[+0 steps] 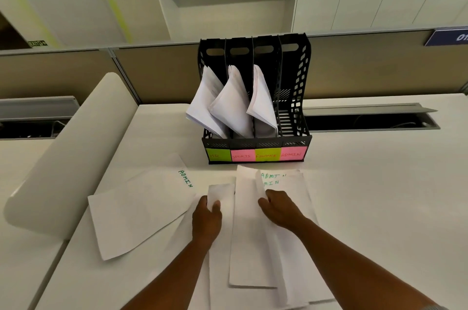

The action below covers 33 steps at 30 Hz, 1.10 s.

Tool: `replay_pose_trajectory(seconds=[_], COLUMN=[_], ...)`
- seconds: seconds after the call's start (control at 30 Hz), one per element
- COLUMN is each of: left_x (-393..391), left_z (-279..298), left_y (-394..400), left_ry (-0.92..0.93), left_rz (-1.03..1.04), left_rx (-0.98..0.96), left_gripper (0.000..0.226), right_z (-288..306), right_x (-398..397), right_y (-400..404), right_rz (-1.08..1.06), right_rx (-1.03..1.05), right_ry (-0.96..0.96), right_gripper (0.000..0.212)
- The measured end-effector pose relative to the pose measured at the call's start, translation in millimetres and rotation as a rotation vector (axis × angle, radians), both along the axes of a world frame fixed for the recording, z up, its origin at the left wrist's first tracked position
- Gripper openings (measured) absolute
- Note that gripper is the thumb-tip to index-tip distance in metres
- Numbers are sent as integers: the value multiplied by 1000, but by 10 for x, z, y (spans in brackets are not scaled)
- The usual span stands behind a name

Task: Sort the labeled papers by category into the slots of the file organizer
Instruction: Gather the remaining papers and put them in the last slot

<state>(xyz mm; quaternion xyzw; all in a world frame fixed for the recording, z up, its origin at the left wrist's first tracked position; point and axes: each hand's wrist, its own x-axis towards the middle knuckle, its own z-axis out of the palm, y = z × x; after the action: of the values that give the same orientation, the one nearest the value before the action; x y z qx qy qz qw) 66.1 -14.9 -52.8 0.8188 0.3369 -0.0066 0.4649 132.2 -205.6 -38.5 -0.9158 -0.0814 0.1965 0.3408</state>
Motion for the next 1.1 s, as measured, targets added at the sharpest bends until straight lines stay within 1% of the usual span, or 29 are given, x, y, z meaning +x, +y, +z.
replay_pose_trajectory(seconds=[0.13, 0.2, 0.27, 0.33, 0.37, 0.4, 0.47, 0.53, 0.6, 0.67, 0.7, 0.8, 0.87, 0.93, 1.03, 1.1], left_x=[2, -7, -15, -26, -30, -32, -30, -26, -20, -24, -29, -47, -54, -59, -74, -75], left_z=[16, 28, 20, 13, 6, -4, -21, -19, -10, 0, 1, -6, -12, -23, -20, -30], left_y=[-16, -8, 10, 18, 19, 19, 15, -6, -24, -36, -40, -19, 11, 37, 41, 37], left_ry=[-33, -32, -21, 22, 44, 59, 66, 54, 44, 13, -6, -39, -52, -57, -47, -35], left_rz=[3, -35, -81, -102, -109, -113, -110, -106, -116, -153, -178, -201, -197, -196, -205, -210], left_rx=[-83, -142, -194, -213, -213, -215, -247, -280, -293, -321, -342, -363, -361, -373, -393, -395], left_gripper=[40, 41, 44, 58, 64, 66, 63, 55, 47, 36, 33, 26, 21, 21, 22, 22], right_z=[-32, -55, -74, -96, -101, -104, -105, -109, -125, -133, -126, -124, -96, -90, -83, -71], right_x=[-73, -83, -57, -4, 21, 43, 70, 81, 105, 137, 141, 137, 125, 127, 111, 91], right_y=[89, 78, 15, -90, -150, -210, -318, -397, -450, -485, -500, -529, -526, -521, -494, -479], right_rz=[22, -2, -142, -355, -461, -551, -657, -700, -716, -713, -683, -544, -470, -455, -462, -439], right_rx=[181, 177, 126, 47, -20, -101, -229, -228, -132, -14, 34, 119, 158, 209, 305, 337], right_ry=[121, 87, -52, -184, -200, -184, -88, 21, 106, 196, 232, 224, 180, 159, 201, 227], right_gripper=[33, 38, 32, 19, 20, 28, 49, 67, 77, 75, 67, 26, 18, 11, 44, 52])
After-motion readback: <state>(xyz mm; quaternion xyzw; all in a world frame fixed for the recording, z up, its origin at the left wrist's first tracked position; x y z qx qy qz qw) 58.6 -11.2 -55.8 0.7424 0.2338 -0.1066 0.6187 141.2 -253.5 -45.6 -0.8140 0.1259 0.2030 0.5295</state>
